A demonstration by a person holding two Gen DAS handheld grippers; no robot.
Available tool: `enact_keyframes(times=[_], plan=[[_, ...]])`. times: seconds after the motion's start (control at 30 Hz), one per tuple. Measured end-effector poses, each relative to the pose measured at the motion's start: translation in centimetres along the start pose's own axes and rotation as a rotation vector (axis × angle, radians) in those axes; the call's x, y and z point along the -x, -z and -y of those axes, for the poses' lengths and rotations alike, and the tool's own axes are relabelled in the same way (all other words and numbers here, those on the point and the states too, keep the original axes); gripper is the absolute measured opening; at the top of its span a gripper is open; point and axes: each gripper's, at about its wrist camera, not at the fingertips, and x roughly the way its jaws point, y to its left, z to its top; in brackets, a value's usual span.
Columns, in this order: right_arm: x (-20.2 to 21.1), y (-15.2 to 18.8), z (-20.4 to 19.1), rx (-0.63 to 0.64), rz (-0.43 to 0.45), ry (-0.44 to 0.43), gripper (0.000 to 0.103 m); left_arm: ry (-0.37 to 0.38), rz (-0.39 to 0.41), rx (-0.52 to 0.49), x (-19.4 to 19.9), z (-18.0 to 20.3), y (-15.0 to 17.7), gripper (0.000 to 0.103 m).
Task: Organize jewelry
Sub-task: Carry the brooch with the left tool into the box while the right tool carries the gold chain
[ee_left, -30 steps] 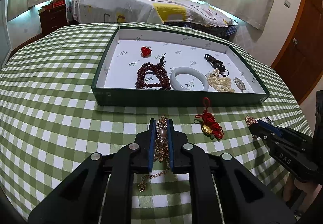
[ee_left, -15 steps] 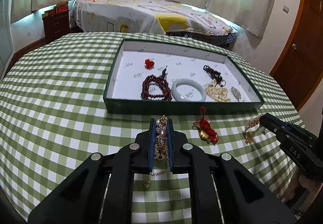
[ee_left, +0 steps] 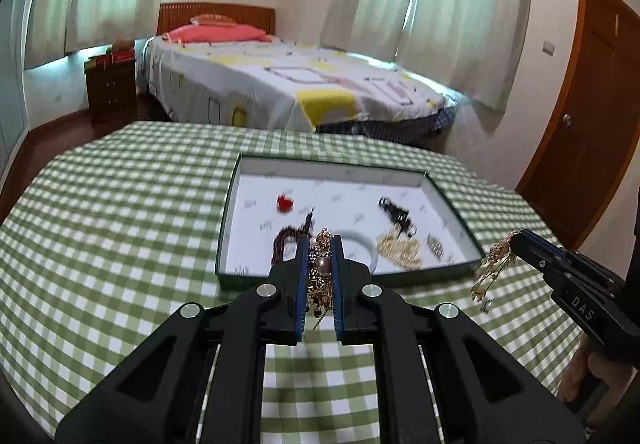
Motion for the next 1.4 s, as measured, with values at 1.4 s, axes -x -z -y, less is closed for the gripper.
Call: enact_keyframes(times=[1.4], plan=[[-15.3, -3.6, 5.5, 0.016, -0.124, 0.028, 0.008, -0.008, -0.210, -0.029, -21.9, 3.6, -5.1, 0.010]])
